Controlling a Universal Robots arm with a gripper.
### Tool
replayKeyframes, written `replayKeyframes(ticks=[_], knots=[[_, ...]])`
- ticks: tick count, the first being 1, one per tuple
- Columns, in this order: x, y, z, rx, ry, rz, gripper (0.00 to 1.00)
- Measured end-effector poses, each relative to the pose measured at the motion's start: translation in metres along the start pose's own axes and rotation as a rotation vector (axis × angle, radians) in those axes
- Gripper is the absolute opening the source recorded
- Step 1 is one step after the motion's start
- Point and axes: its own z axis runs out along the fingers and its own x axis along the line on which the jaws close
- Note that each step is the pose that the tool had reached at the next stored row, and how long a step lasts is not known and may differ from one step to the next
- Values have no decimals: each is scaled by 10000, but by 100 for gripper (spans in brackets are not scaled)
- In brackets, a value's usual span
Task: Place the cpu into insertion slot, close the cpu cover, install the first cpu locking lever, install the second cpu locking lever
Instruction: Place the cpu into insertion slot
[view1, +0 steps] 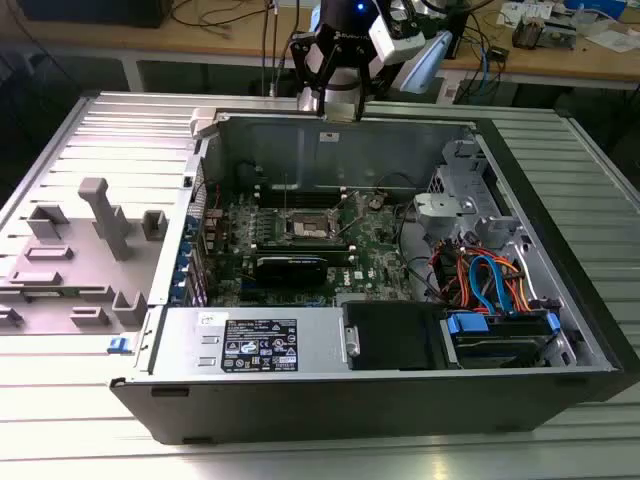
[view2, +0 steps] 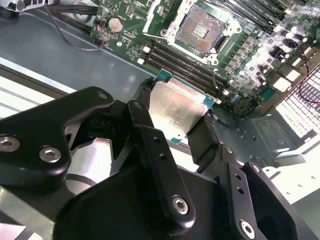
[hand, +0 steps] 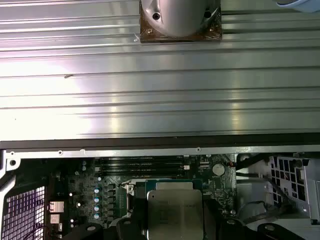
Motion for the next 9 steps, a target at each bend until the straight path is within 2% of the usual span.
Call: replayKeyframes(ticks=[9], knots=[[0, -4, -1, 1, 0, 0, 54]])
